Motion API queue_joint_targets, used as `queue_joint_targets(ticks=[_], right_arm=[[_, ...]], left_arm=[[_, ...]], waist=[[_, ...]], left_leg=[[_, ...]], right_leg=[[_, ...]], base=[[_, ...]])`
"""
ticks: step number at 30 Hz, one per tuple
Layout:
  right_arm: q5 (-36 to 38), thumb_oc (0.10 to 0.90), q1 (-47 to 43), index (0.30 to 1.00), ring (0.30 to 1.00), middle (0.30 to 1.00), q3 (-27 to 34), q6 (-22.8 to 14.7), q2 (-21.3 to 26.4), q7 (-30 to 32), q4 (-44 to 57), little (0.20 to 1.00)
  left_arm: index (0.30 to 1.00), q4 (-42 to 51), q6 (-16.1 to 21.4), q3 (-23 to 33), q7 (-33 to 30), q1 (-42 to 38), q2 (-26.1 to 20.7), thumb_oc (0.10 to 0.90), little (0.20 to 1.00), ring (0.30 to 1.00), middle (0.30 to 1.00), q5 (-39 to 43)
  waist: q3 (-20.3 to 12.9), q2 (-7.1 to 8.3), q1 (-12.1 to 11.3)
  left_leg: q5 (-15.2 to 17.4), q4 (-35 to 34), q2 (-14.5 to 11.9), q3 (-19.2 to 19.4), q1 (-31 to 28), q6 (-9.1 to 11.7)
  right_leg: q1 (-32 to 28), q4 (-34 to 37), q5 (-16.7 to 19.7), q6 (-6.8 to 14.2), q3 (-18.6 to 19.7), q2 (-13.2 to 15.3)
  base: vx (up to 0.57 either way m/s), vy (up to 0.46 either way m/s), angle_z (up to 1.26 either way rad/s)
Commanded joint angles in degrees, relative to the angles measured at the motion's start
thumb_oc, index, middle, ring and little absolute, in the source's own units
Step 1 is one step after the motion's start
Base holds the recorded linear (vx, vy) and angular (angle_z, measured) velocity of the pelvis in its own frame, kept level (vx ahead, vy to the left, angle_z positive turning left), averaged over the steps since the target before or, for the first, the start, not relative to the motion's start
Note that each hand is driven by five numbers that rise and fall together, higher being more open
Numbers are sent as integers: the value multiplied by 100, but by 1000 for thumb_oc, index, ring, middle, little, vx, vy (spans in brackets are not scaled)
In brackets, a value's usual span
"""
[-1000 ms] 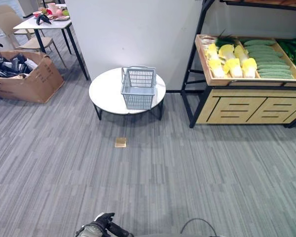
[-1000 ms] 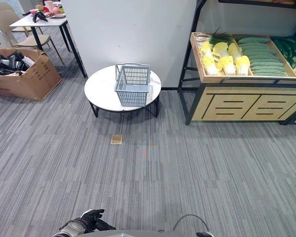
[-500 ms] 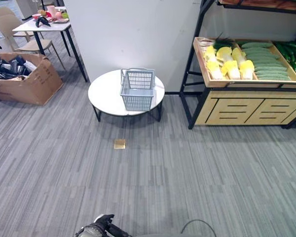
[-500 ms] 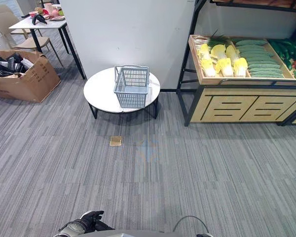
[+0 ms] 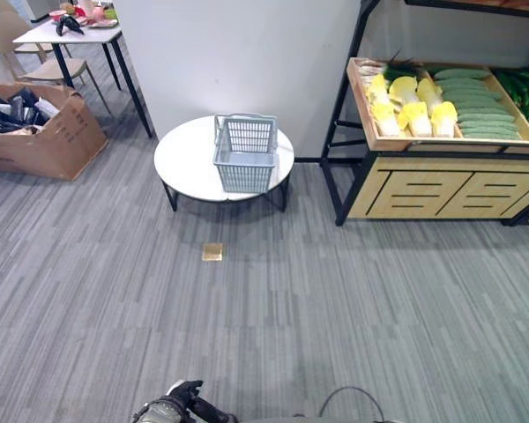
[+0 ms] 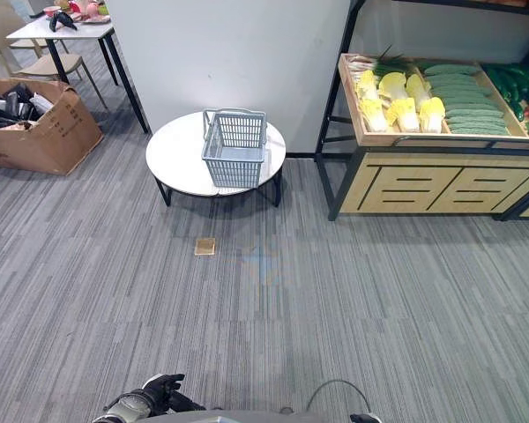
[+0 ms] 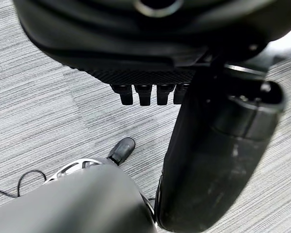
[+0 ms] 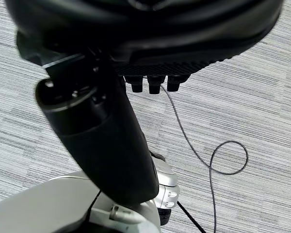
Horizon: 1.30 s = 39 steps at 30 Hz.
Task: Get the vegetables into the basket
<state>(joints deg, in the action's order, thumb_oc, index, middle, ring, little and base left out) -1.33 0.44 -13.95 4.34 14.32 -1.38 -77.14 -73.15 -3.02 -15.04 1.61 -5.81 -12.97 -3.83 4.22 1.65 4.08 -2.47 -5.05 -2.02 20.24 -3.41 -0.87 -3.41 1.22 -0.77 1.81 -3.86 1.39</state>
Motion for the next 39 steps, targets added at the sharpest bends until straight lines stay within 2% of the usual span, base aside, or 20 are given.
queue_joint_targets(ticks=[1, 3, 6, 8, 14, 16, 18, 22, 26, 27, 28, 29, 30, 32, 33, 35, 36, 37, 38, 39], right_arm=[[226, 900, -303, 1000, 1000, 1000, 78, 31, 205, 62, -189, 1000], [225, 900, -314, 1000, 1000, 1000, 91, 31, 208, 75, -186, 1000], [229, 900, -305, 1000, 1000, 1000, 144, 37, 247, 78, -209, 1000], [228, 900, -296, 1000, 1000, 1000, 157, 44, 265, 68, -228, 1000], [274, 900, -303, 1000, 1000, 1000, 137, 32, 241, 86, -256, 1000], [326, 900, -268, 1000, 1000, 1000, 141, 7, 239, 54, -260, 1000], [313, 900, -233, 1000, 1000, 1000, 163, 1, 253, 53, -284, 1000], [261, 900, -119, 1000, 1000, 1000, 252, 5, 294, 32, -321, 1000], [256, 900, 7, 1000, 1000, 1000, 327, 14, 434, 4, -336, 1000], [314, 900, 13, 1000, 1000, 1000, 385, 9, 548, -3, -352, 1000], [315, 900, 14, 1000, 1000, 1000, 386, 8, 555, -4, -352, 1000], [345, 900, 8, 1000, 1000, 1000, 433, -9, 636, -4, -327, 1000], [345, 900, 8, 1000, 1000, 1000, 434, -9, 639, -5, -327, 1000], [365, 900, 21, 1000, 1000, 1000, 424, -18, 708, -41, -265, 1000], [365, 900, 21, 1000, 1000, 1000, 424, -18, 709, -41, -265, 1000], [392, 900, -25, 1000, 1000, 1000, 412, -6, 752, -21, -269, 1000], [392, 900, -26, 1000, 1000, 1000, 412, -6, 751, -21, -269, 1000], [364, 900, -56, 1000, 1000, 1000, 352, 5, 790, -34, -238, 1000], [364, 900, -56, 1000, 1000, 1000, 353, 5, 787, -34, -238, 1000], [364, 900, -68, 1000, 1000, 1000, 329, 18, 824, -65, -230, 1000]], left_arm=[[1000, -359, -115, 11, -85, -156, -218, 900, 1000, 1000, 1000, 36], [1000, -354, -119, 39, -89, -184, -236, 900, 1000, 1000, 1000, 95], [1000, -394, -146, 45, -116, -202, -297, 900, 1000, 1000, 1000, 53], [1000, -387, -153, 35, -101, -218, -306, 900, 1000, 1000, 1000, 40], [1000, -398, -117, 92, -130, -238, -315, 900, 1000, 1000, 1000, 29], [1000, -399, -87, 84, -111, -247, -313, 900, 1000, 1000, 1000, -7], [1000, -418, -73, 62, -93, -255, -290, 900, 1000, 1000, 1000, -83], [1000, -453, -71, 23, -61, -266, -246, 900, 1000, 1000, 1000, -175], [1000, -473, -120, -58, -32, -263, -119, 900, 1000, 1000, 1000, -196], [1000, -528, -146, -70, -35, -275, -19, 900, 1000, 1000, 1000, -162], [1000, -529, -146, -70, -37, -276, -12, 900, 1000, 1000, 1000, -162], [1000, -521, -160, -100, -40, -312, 72, 900, 1000, 1000, 1000, -91], [1000, -521, -161, -100, -41, -313, 75, 900, 1000, 1000, 1000, -91], [1000, -467, -154, -154, -42, -321, 131, 900, 1000, 1000, 1000, -58], [1000, -467, -155, -154, -43, -321, 132, 900, 1000, 1000, 1000, -58], [1000, -448, -161, -129, -100, -340, 165, 900, 1000, 1000, 1000, 118], [1000, -448, -161, -129, -100, -340, 164, 900, 1000, 1000, 1000, 119], [1000, -387, -159, -155, -124, -344, 157, 900, 1000, 1000, 1000, 156], [1000, -385, -160, -156, -123, -344, 154, 900, 1000, 1000, 1000, 157], [1000, -332, -164, -150, -127, -332, 123, 900, 1000, 1000, 1000, 252]], waist=[[284, 133, 75], [374, 148, 62], [577, 109, 133], [612, 101, 164], [752, 162, 415], [763, 130, 682], [778, 89, 795], [799, -26, 1026], [736, -185, 1206], [670, -378, 1287], [673, -394, 1298], [644, -523, 1361], [643, -529, 1370], [606, -640, 1411], [612, -641, 1414], [637, -580, 1354], [640, -579, 1354], [672, -421, 1265], [677, -420, 1257], [683, -269, 1144]], left_leg=[[187, 5, 106, -202, -93, 271], [201, 5, 116, -162, -76, 219], [304, 5, 153, -83, -166, 166], [340, 5, 169, -105, -211, 166], [646, 5, 303, -315, -567, 241], [822, 5, 385, -560, -829, 254], [949, 5, 434, -718, -1022, 259], [1136, 5, 526, -1014, -1361, 249], [1230, 5, 600, -1333, -1749, 242], [900, 36, 530, -1434, -1847, 333], [896, 24, 515, -1443, -1856, 340], [491, 511, 427, -1446, -1729, 598], [493, 516, 419, -1455, -1724, 605], [-161, 990, 237, -1417, -1631, 1047], [-160, 991, 232, -1420, -1637, 1052], [-879, 1874, 171, -1369, -1318, 1463], [-871, 1890, 167, -1370, -1313, 1467], [-1219, 2548, 128, -1190, -990, 1584], [-1206, 2571, 124, -1183, -983, 1584], [-1330, 2994, 108, -953, -797, 1587]], right_leg=[[517, -748, 706, 800, 22, 626], [714, -1105, 796, 855, -57, 687], [1251, -2069, 1300, 974, -100, 865], [1399, -2180, 1383, 983, -97, 875], [2004, -1004, 1529, 925, -6, 627], [2399, -614, 1660, 961, 527, 241], [2573, -300, 1775, 971, 553, 145], [2776, 25, 1934, 981, 228, 19], [2691, -242, 1972, 784, -117, 41], [2556, -270, 1917, 636, -200, -51], [2549, -270, 1909, 632, -217, -56], [2425, -391, 1752, 477, -338, -67], [2426, -396, 1744, 473, -350, -67], [2158, -562, 1383, 239, -488, -146], [2151, -564, 1378, 236, -492, -148], [1781, -609, 1045, 19, -518, -221], [1779, -610, 1043, 16, -520, -223], [1554, -629, 904, -75, -451, -150], [1555, -634, 903, -77, -446, -155], [1370, -669, 762, -151, -369, -136]], base=[[-36, 98, -1], [-51, 100, -6], [1, 124, -16], [116, 76, 2], [218, -10, 10], [293, 19, 27], [313, 3, 44], [321, -11, 77], [245, -93, 55], [285, -125, 54], [371, -178, 43], [179, -93, 30], [277, -149, 50], [295, -199, 50], [370, -300, 30], [274, -246, 20], [257, -229, 0], [158, -145, -8], [322, -295, -12], [162, -152, -21]])
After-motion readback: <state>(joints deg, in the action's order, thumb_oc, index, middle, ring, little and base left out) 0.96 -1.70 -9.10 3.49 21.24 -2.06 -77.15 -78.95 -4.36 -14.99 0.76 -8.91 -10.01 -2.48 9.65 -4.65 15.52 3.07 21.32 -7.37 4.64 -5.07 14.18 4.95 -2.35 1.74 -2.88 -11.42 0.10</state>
